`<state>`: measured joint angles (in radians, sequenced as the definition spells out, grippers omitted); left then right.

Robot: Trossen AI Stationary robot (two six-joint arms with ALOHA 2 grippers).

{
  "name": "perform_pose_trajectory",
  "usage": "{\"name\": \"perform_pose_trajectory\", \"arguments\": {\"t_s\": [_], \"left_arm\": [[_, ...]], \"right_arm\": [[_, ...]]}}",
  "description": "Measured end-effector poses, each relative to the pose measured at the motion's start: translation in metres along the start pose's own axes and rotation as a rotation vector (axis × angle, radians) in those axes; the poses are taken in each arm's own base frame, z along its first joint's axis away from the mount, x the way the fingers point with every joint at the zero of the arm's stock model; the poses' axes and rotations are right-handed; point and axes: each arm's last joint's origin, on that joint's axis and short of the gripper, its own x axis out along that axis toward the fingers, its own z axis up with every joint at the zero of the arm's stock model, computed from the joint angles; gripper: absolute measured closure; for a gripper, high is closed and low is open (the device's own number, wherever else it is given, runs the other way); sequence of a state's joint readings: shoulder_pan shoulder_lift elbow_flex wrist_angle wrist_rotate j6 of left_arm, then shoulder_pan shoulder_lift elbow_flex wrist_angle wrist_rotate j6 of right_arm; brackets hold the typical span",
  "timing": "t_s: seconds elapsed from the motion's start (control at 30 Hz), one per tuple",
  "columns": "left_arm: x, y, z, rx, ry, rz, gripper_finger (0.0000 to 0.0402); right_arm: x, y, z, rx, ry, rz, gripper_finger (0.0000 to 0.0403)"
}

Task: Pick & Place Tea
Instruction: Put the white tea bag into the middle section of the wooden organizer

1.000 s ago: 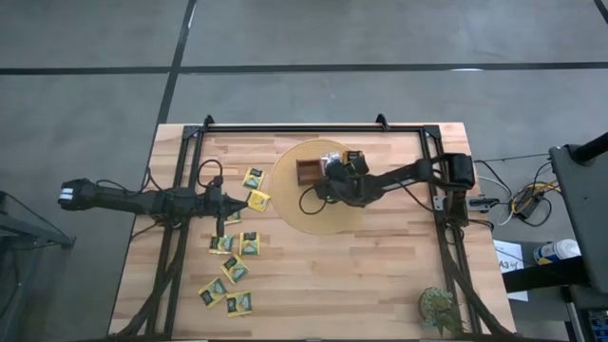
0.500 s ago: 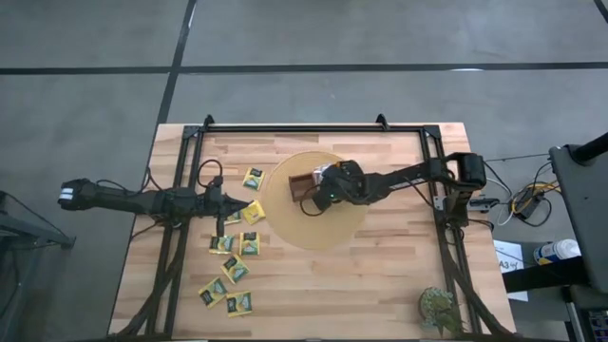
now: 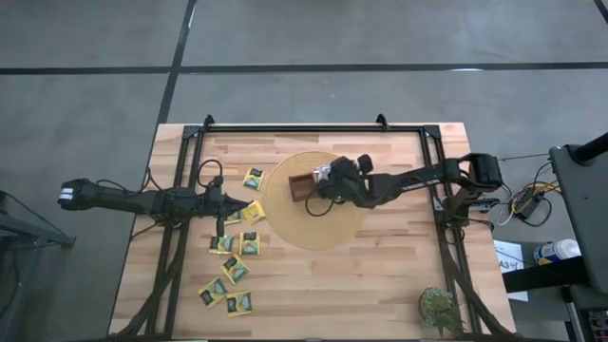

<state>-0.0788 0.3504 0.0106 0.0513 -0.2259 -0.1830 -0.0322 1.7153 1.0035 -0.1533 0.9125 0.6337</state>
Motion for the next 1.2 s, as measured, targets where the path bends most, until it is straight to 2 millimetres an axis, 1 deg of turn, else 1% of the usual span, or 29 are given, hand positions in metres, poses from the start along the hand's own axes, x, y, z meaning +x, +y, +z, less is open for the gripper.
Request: {"name": "perform_pose_trajectory", "arguments": {"t_s": [0.2,0.3,0.37,0.5,0.6,0.77,0.87,1.0,1.2], "left_arm": [[0.000,0.000,0.000,0.000,0.000,0.000,0.0402],[0.000,0.000,0.000,0.000,0.000,0.000,0.0402],[0.000,0.000,0.000,0.000,0.000,0.000,0.0402],[0.000,0.000,0.000,0.000,0.000,0.000,0.0402],[0.000,0.000,0.000,0.000,0.000,0.000,0.0402],[0.000,0.000,0.000,0.000,0.000,0.000,0.0402],[0.000,0.000,0.000,0.000,0.001,0.000,0.0402],[0.000,0.000,0.000,0.000,0.001,0.000,0.0402],[0.000,0.000,0.000,0.000,0.000,0.000,0.0402]], "right_arm": [[0.004,-0.002,-0.010,0.022,-0.016,-0.027,0.0323],[0.010,-0.002,-0.021,-0.017,0.000,-0.035,0.0329],[0.015,-0.001,-0.027,-0.038,0.035,-0.013,0.0333],[0.025,0.002,-0.035,-0.105,0.151,0.104,0.0335],[0.027,0.002,-0.033,-0.115,0.158,0.122,0.0332],[0.022,0.000,-0.025,-0.094,0.135,0.125,0.0328],[0.017,0.001,-0.022,-0.116,0.148,0.177,0.0330],[0.011,0.004,-0.024,-0.163,0.211,0.297,0.0337],[0.015,0.003,-0.024,-0.135,0.225,0.296,0.0345]]}}
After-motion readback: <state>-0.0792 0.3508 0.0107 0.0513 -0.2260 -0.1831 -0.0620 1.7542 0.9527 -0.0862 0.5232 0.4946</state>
